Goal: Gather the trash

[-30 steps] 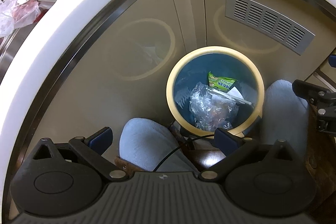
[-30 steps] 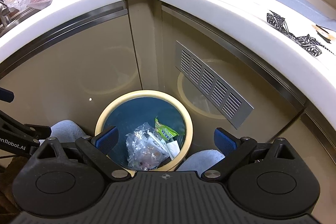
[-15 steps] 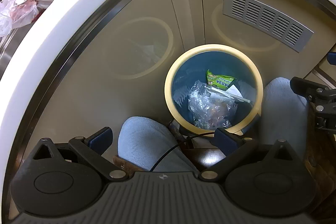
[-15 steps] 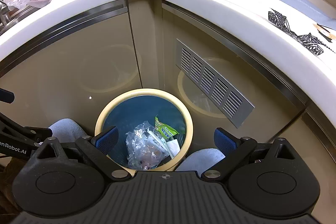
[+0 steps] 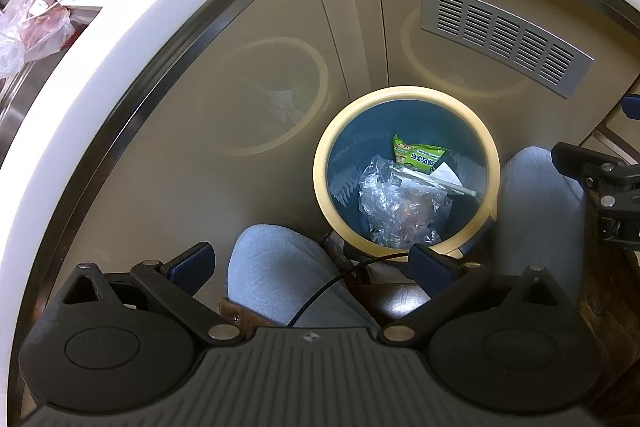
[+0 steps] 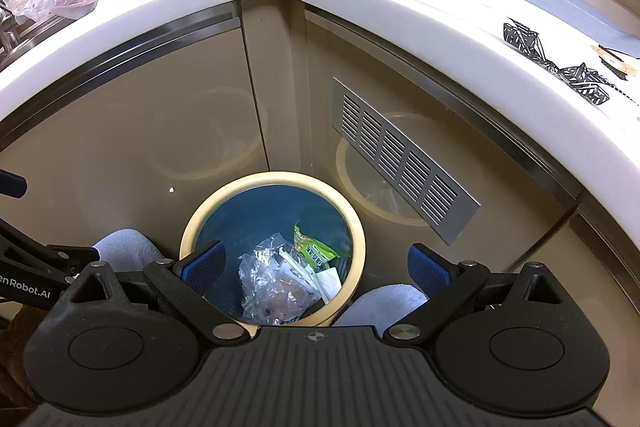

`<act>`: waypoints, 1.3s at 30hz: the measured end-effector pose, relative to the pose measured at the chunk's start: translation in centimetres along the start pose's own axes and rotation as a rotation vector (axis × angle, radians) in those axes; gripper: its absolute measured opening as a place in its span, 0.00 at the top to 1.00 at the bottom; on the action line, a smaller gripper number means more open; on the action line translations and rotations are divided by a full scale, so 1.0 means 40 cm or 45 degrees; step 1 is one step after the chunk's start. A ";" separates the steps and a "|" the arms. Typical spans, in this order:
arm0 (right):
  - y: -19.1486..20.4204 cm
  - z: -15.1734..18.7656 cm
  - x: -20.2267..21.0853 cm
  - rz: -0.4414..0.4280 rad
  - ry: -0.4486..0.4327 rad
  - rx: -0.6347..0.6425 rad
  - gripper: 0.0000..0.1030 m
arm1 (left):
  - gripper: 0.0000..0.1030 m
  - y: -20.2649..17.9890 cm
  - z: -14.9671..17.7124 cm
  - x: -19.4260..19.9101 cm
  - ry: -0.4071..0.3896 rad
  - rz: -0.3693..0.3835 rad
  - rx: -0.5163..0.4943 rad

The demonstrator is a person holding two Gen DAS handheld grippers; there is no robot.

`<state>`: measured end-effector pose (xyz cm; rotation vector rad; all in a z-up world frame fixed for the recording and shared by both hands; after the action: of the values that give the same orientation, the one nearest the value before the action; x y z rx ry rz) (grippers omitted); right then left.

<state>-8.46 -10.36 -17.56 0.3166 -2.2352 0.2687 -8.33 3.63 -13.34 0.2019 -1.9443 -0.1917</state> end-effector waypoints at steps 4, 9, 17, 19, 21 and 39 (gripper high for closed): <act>-0.001 0.000 0.001 0.000 -0.001 0.002 0.05 | 0.00 0.000 0.000 0.000 0.000 0.000 0.001; 0.000 -0.003 0.004 0.006 0.000 0.005 0.05 | 0.00 0.000 -0.001 0.000 0.000 -0.002 -0.001; 0.004 -0.004 0.003 0.009 0.001 0.005 0.05 | 0.00 0.000 -0.002 0.000 0.000 -0.003 -0.002; 0.004 -0.004 0.004 0.010 0.001 0.004 0.05 | 0.00 0.001 -0.002 0.000 0.001 -0.003 -0.002; 0.004 -0.004 0.004 0.010 0.001 0.004 0.05 | 0.00 0.001 -0.002 0.001 0.001 -0.003 -0.001; 0.004 -0.002 0.004 0.017 0.000 -0.004 0.05 | 0.00 -0.002 -0.002 0.000 -0.001 -0.012 -0.013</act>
<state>-8.58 -10.21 -17.40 0.3004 -2.2383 0.2724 -8.25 3.53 -13.32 0.2040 -1.9434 -0.2076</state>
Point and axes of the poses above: each gripper's, at about its wrist camera, not at the fingertips, and x roughly against the way its jaws point, y to its left, z to its underside, the point moved 7 cm from there along -x, roughly the way its jaws point, and after that the axes turned 11 degrees about x, right-handed, at the moved point
